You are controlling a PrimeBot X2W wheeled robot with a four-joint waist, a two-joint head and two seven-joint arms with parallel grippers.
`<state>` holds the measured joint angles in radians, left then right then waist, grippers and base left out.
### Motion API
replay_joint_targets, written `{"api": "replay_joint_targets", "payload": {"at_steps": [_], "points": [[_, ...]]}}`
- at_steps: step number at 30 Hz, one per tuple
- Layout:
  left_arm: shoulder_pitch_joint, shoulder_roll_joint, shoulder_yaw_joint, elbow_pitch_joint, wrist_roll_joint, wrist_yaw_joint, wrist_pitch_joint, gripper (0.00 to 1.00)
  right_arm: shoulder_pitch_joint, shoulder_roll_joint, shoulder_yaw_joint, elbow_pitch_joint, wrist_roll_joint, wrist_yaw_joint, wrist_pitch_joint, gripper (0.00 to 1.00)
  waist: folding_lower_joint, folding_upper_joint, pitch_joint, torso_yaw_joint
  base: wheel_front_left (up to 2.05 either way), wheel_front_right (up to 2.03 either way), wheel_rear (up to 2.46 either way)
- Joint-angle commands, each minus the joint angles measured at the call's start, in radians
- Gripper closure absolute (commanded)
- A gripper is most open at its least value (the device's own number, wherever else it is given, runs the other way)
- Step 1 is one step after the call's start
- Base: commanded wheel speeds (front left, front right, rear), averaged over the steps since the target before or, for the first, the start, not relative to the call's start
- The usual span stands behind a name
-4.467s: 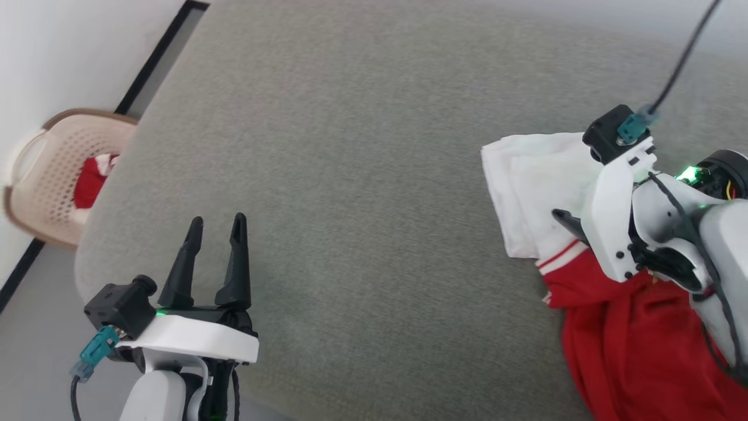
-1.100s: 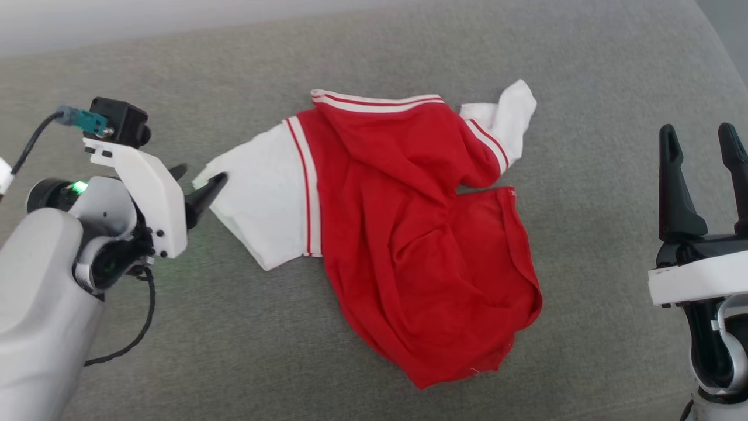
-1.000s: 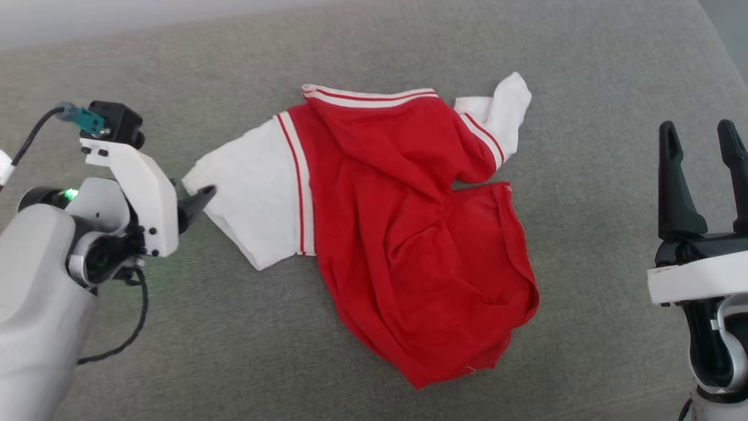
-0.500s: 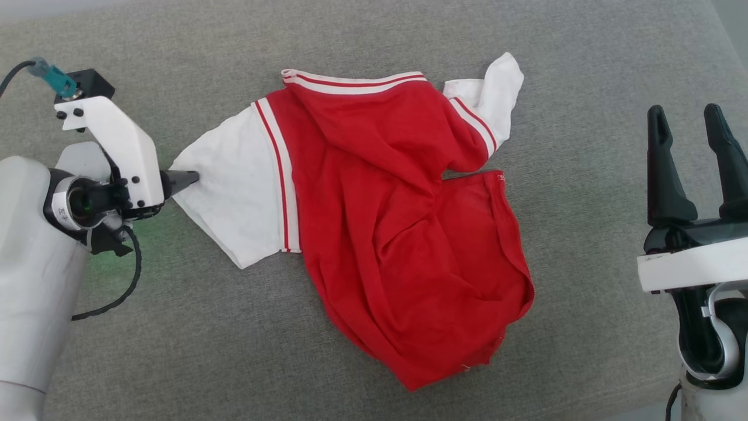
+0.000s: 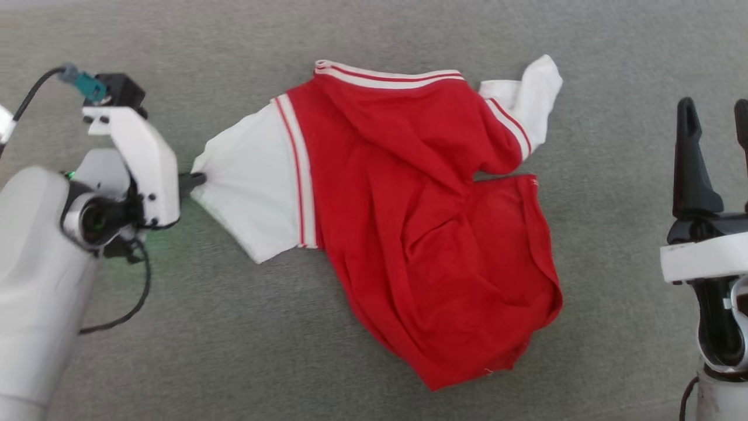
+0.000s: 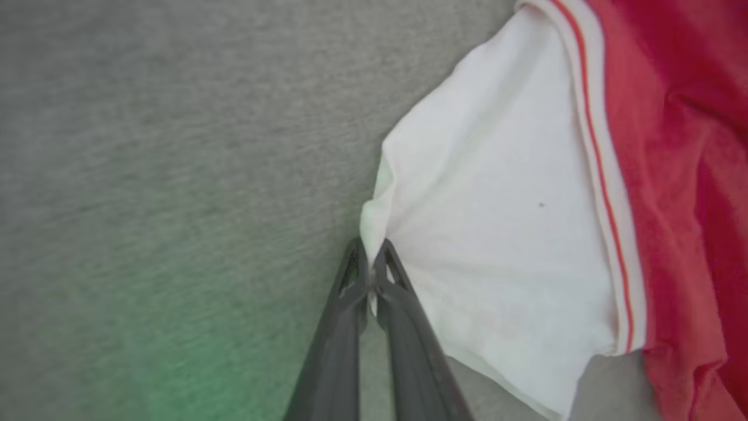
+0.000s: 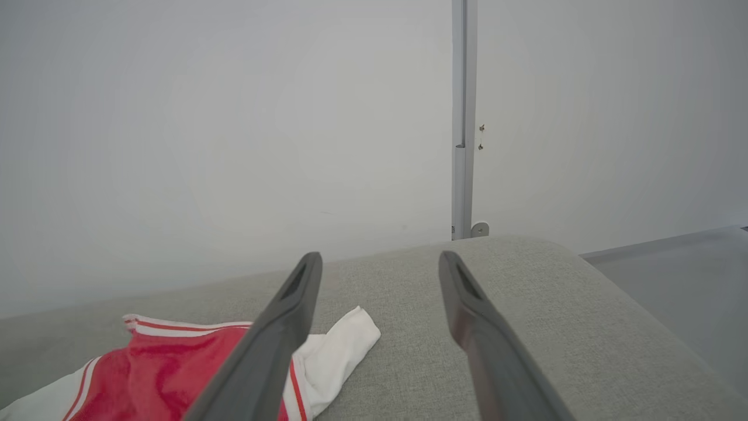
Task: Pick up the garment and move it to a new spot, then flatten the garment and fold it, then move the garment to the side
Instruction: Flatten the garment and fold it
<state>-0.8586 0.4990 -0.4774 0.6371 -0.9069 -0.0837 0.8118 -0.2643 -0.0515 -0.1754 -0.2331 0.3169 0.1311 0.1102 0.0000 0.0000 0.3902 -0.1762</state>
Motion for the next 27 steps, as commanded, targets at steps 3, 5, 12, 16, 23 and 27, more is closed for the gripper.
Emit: {"api": "replay_joint_targets", "payload": {"at_steps": [3, 5, 12, 16, 23, 27], "points": [[0.084, 0.071, 0.006, -0.015, 0.023, 0.013, -0.018, 1.0, 0.018, 0.0, -0.019, -0.006, -0.006, -0.001, 0.016, 0.0, 0.0, 0.0, -0.031, 0.04, 0.0, 0.0, 0.0], [0.102, 0.104, 0.017, -0.05, 0.027, 0.019, -0.028, 1.0, 0.029, 0.001, -0.029, -0.01, -0.008, -0.001, 0.024, 0.0, 0.0, 0.0, -0.041, 0.052, 0.0, 0.0, 0.0], [0.193, 0.237, 0.055, -0.14, 0.034, 0.055, -0.044, 1.0, 0.056, 0.0, -0.048, -0.025, 0.002, -0.001, 0.054, 0.0, 0.0, 0.0, -0.062, 0.073, 0.0, 0.0, 0.0], [0.243, 0.288, 0.056, -0.151, 0.054, 0.082, -0.053, 1.0, 0.074, 0.0, -0.049, -0.032, 0.014, -0.001, 0.07, 0.0, 0.0, 0.0, -0.071, 0.077, 0.0, 0.0, 0.0], [0.277, 0.267, 0.079, -0.153, 0.012, 0.096, -0.079, 1.0, 0.085, 0.0, -0.036, -0.044, 0.02, -0.001, 0.091, 0.0, 0.0, 0.0, -0.076, 0.085, 0.0, 0.0, 0.0], [0.247, 0.255, 0.09, -0.17, 0.002, 0.105, -0.081, 0.0, 0.07, 0.0, -0.021, -0.049, 0.02, -0.001, 0.104, 0.0, 0.0, 0.0, -0.071, 0.089, 0.0, 0.0, 0.0]]}}
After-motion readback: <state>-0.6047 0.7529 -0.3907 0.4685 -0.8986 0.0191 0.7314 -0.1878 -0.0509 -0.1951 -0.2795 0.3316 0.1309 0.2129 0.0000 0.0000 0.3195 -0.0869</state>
